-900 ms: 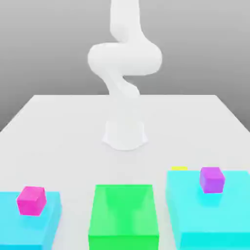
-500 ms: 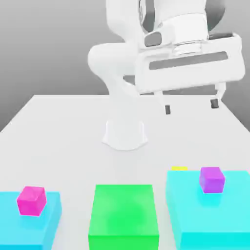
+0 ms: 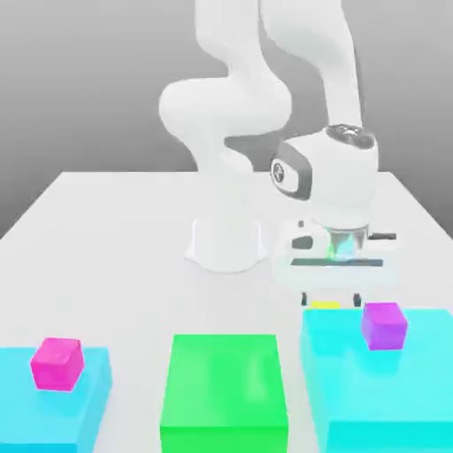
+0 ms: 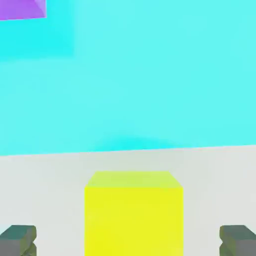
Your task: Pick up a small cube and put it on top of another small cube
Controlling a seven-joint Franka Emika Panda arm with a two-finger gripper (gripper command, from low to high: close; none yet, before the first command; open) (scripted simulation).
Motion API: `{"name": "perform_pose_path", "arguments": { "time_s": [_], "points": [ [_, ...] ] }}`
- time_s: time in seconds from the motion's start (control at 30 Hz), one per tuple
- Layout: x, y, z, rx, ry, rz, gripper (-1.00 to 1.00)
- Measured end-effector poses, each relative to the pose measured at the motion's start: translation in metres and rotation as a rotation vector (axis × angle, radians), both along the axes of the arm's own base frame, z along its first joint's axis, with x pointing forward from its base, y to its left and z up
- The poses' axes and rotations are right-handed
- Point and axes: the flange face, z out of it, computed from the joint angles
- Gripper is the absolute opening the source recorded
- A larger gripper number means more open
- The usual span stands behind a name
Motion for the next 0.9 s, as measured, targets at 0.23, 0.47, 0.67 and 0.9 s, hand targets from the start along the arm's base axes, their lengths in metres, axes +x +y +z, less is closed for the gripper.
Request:
{"name": "perform_pose_path", "arguments": {
  "time_s": [0.23,0.47,0.67,0.9],
  "points": [
    [-0.004,-0.002,-0.028,-0.007,-0.001,0.0,-1.0],
    [-0.003,-0.001,-0.02,-0.003,-0.002,0.001,-1.0],
    [-0.002,0.001,0.012,-0.002,-0.001,0.006,-1.0],
    [0.009,0.02,0.056,-0.012,-0.021,0.101,-1.0]
  ]
}}
